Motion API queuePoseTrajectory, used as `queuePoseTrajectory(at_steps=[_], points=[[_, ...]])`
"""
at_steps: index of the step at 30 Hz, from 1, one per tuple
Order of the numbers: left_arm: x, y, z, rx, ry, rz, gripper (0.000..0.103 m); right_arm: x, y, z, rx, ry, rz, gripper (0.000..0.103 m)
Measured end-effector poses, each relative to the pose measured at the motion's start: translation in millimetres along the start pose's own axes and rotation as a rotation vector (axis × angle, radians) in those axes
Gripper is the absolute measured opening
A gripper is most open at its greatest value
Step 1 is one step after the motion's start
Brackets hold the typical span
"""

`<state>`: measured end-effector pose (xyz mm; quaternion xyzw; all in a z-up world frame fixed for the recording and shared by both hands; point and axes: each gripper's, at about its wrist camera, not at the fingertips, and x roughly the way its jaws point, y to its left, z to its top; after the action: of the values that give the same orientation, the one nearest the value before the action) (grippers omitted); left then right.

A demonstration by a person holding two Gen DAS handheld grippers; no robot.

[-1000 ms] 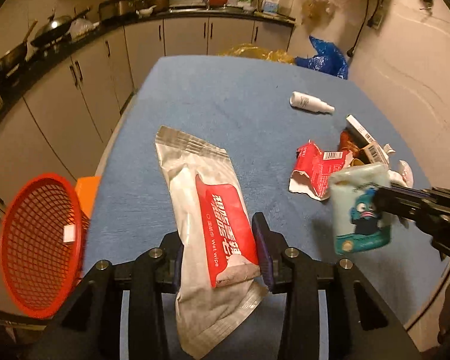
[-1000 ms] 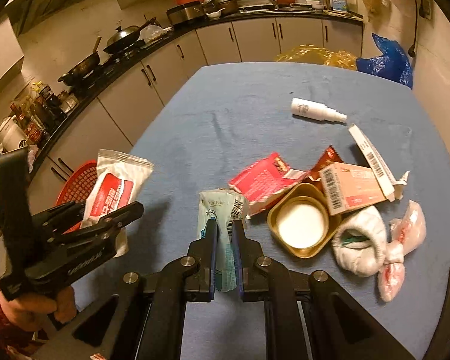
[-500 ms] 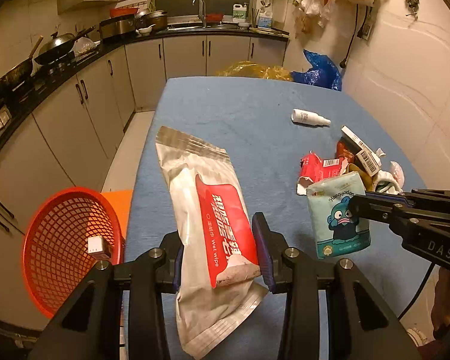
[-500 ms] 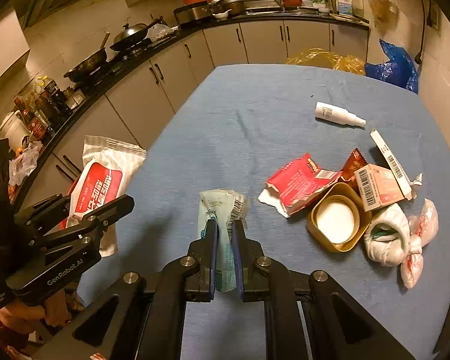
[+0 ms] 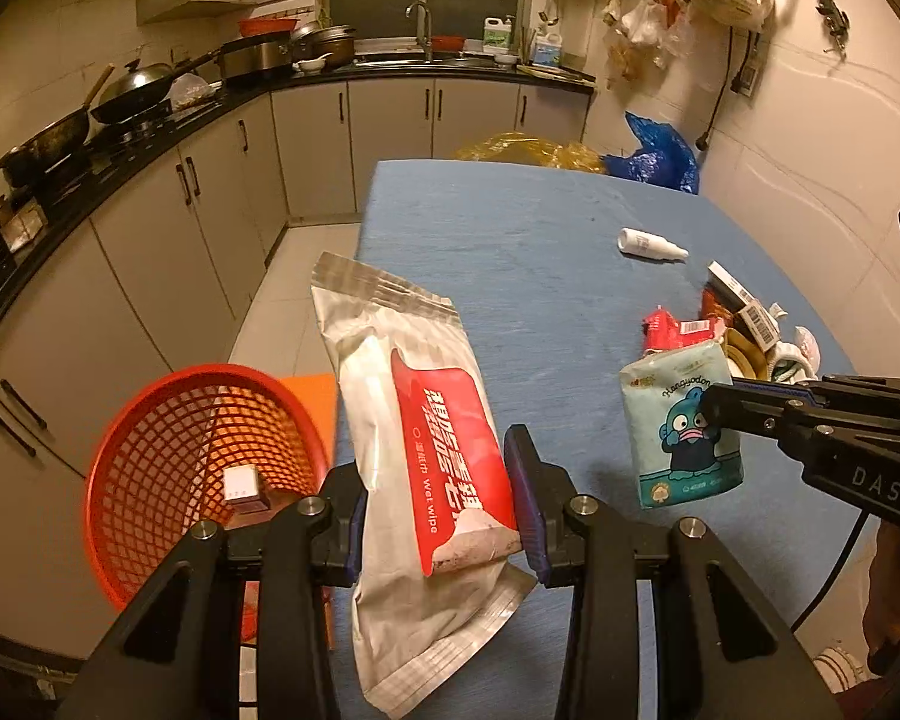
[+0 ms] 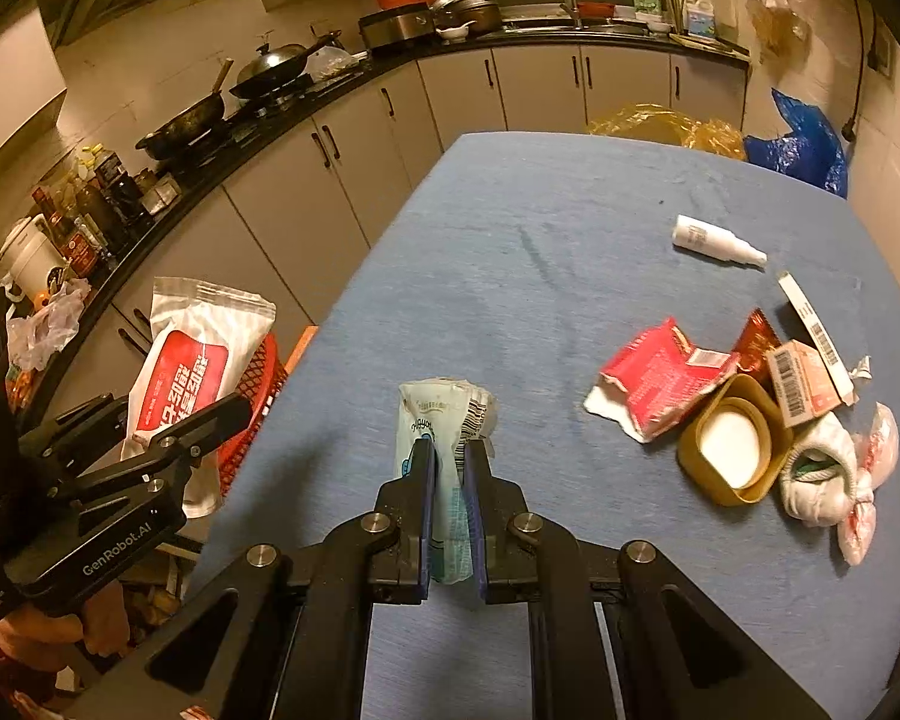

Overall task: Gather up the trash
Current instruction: 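Carry the wipe packet and tissue pack to the red basket and release both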

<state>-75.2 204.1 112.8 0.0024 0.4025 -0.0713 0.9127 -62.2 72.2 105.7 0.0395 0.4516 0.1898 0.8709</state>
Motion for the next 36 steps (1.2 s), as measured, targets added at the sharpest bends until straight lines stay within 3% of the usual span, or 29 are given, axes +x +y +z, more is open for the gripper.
queuePoseTrajectory(at_steps=[20,36], points=[[-19,73,-16,-0.090,-0.007,0.058,0.038,20,63,12,-0.056,0.003,0.048,0.010],[-25,145,-35,-0.180,0.021,0.119,0.039,60,145,42,-0.124,0.048,0.165,0.010]])
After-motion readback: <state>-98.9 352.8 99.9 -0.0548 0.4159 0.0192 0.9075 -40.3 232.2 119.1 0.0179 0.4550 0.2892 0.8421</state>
